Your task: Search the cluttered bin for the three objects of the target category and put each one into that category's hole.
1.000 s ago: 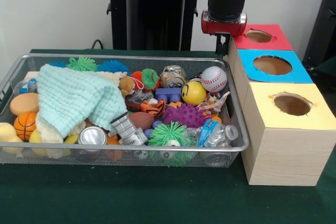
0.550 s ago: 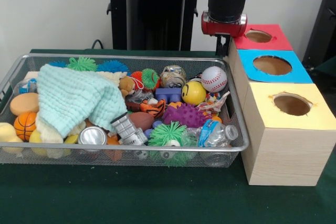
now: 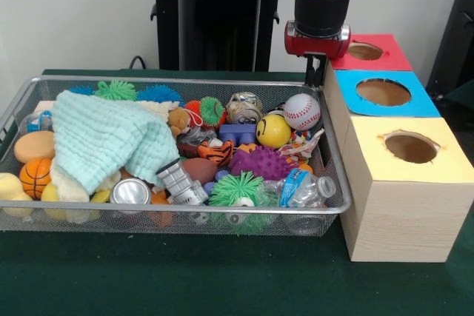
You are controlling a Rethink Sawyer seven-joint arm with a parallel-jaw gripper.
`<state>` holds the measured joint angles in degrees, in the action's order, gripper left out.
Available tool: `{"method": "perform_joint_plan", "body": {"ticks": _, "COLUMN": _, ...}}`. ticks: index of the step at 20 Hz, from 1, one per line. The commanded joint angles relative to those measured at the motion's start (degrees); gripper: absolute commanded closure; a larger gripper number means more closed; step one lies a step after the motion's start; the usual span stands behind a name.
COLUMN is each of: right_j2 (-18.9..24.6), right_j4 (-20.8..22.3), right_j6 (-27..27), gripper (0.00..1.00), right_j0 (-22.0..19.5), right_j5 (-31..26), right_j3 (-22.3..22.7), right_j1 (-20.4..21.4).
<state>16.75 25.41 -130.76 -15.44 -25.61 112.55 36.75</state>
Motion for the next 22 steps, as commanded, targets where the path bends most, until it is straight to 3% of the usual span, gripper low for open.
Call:
{"method": "perform_joint_plan", "body": {"ticks": 1, "right_j2": 2.02, "right_j4": -0.45, "right_j6": 2.39, "gripper": 1.00, "right_j0": -1.62, "right_j5": -2.36, "right_j3": -13.59, "right_j1": -7.49}}
{"method": "perform_joint_plan", "body": {"ticks": 11, "right_j2": 1.18, "right_j4": -1.38, "right_j6": 0.98, "gripper": 1.00, "right_j0": -1.16, "right_j5": -3.09, "right_j3": -16.86, "right_j1": -8.83}}
{"method": "perform_joint_plan", "body": {"ticks": 22, "right_j2": 0.60, "right_j4": -1.50, "right_j6": -0.40, "gripper": 1.00, "right_j0": -0.83, "right_j5": -2.51, "right_j3": -16.59, "right_j1": -8.55}}
